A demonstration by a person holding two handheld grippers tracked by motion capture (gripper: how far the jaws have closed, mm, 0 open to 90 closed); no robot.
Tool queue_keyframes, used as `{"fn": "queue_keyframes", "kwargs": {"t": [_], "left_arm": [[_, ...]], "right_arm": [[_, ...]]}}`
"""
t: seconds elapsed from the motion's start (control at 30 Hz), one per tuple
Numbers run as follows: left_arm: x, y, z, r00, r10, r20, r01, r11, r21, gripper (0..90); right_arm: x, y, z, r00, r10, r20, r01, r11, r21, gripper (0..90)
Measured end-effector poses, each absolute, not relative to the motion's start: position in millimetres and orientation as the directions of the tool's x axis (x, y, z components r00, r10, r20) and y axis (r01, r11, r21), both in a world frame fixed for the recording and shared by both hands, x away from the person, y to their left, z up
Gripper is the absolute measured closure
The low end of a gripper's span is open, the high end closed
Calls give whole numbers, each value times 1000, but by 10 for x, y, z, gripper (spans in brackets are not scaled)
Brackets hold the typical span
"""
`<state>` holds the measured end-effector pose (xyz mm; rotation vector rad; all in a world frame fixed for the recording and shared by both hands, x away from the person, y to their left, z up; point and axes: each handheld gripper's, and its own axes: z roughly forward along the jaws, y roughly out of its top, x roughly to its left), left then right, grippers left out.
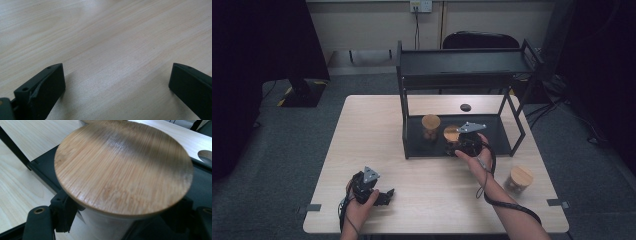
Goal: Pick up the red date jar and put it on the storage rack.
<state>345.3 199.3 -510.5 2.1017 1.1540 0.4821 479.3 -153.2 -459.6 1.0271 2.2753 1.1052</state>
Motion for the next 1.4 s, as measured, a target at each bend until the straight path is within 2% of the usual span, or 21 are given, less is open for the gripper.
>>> {"fn": "queue_keyframes", "kwargs": {"t": [1.4], "left_arm": [[3453, 1995, -5104, 539, 842, -1, 590, -377, 714, 2]], "right_arm": [[5121, -1454, -4736, -609, 791, -54, 462, 409, 787, 252]]}}
